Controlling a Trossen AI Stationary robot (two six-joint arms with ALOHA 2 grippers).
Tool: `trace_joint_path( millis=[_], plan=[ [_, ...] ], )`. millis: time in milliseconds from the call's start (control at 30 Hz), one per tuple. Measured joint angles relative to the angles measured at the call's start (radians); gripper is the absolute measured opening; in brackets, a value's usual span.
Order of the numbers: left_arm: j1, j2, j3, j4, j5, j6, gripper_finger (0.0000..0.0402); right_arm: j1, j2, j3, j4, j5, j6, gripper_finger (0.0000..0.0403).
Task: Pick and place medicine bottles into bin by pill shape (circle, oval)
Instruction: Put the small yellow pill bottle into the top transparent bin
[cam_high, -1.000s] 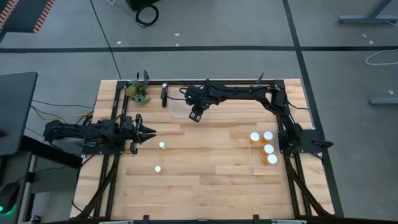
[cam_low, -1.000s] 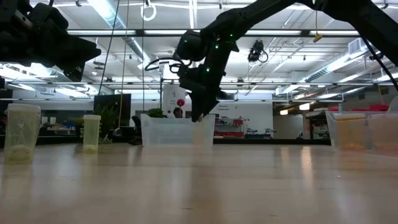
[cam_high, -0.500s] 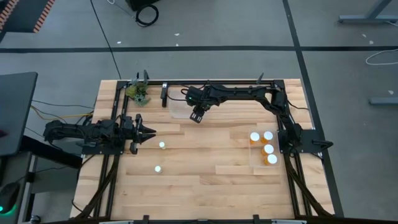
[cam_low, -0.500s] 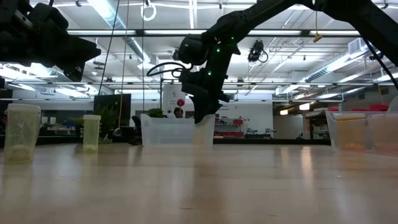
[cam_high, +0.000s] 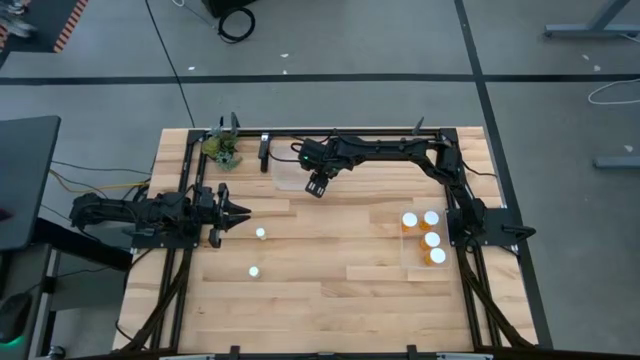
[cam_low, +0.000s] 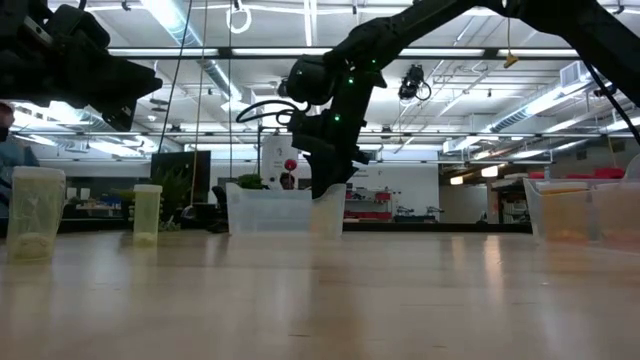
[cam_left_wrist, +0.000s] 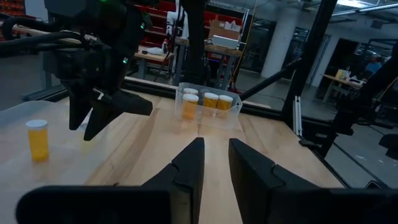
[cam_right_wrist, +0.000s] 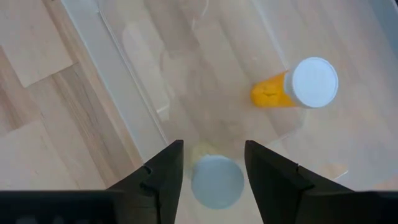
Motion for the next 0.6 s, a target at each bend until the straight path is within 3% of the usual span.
trace_joint_path(
  millis=[600],
  plan=[
    [0.0, 0.0, 0.0, 0.0, 0.0, 0.0, 0.0081, 0.011, 0.001, 0.06, -0.016, 0.007, -0.018, 0.0178]
  ],
)
